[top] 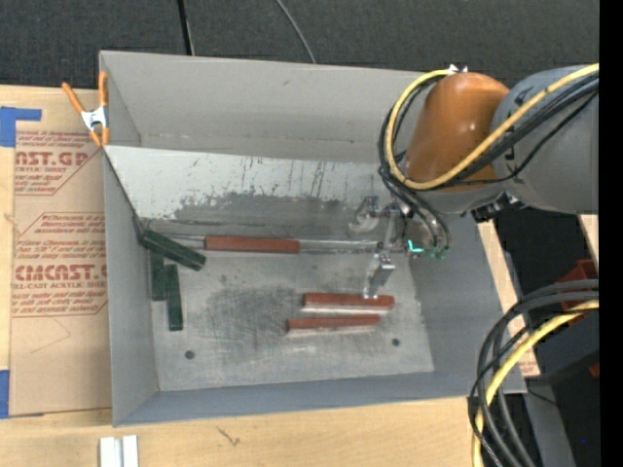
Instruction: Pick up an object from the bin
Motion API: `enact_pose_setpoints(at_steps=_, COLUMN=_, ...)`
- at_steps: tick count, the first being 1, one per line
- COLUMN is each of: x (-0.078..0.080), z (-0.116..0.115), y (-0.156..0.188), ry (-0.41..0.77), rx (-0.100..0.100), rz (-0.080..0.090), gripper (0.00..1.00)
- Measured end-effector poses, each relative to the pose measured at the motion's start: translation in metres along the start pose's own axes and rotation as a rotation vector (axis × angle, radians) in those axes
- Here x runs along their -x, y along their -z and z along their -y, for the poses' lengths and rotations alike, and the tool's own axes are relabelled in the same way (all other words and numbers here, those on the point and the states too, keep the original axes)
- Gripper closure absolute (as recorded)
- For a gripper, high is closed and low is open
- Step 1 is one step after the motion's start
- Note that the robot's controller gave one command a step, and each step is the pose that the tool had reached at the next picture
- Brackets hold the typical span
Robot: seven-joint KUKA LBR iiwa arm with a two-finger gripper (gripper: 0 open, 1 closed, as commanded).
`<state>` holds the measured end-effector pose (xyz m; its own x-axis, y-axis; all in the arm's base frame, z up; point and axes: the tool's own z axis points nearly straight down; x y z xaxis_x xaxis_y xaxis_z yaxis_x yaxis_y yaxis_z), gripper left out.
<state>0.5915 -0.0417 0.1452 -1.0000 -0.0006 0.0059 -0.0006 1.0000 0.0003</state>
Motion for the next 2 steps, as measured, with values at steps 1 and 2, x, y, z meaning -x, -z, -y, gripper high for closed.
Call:
enact_pose_setpoints(at_steps=1, x=0.002, z=0.000, y=0.005, ry=0.000, rx=-0.001, rz=0.007, gripper=0.00)
enact_pose_setpoints(at_steps=2, x=-0.041, z=0.000, y=-0.065, ry=0.247, rx=-0.004, rz=0.024, gripper=1.00)
